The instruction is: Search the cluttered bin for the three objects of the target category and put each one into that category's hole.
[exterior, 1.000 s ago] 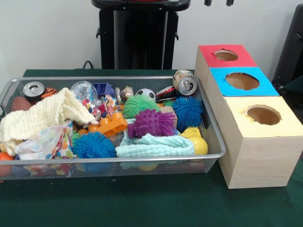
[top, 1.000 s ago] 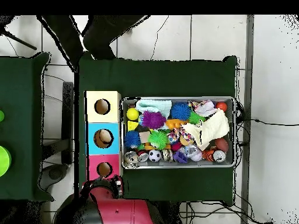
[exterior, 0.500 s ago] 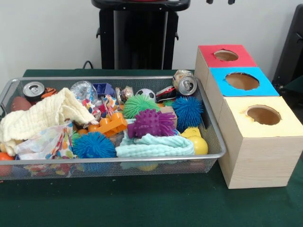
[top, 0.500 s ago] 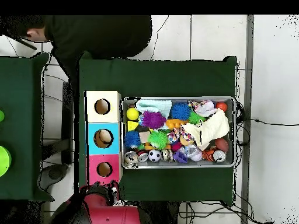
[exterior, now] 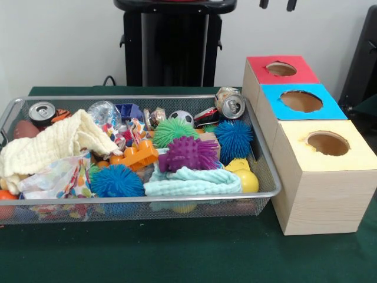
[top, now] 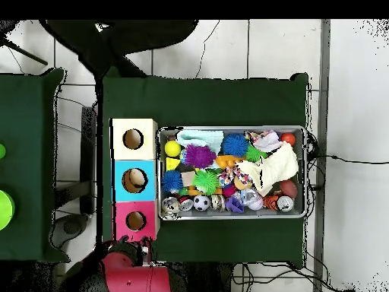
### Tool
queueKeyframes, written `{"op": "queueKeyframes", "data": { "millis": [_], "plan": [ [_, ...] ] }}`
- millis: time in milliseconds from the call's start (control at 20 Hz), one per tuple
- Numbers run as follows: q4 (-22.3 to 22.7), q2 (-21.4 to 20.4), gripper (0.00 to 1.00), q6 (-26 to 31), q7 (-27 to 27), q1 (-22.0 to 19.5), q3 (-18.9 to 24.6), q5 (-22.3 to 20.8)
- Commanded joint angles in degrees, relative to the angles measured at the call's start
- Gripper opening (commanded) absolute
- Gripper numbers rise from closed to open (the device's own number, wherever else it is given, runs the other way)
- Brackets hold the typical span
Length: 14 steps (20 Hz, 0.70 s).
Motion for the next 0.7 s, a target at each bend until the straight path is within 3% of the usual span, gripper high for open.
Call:
{"op": "queueKeyframes", "data": {
  "millis": [50,200,450,700],
  "plan": [
    [-7.6,3.1,1.0,6.7,16.1,1.5,-3.1,0.1],
    [-8.4,2.1,1.0,7.5,18.4,3.6,-5.2,-0.1],
    [-6.3,2.7,1.0,1.5,22.4,6.7,-8.5,1.1],
    [2.5,5.1,1.0,-11.5,19.2,0.1,-1.7,7.5]
  ]
}}
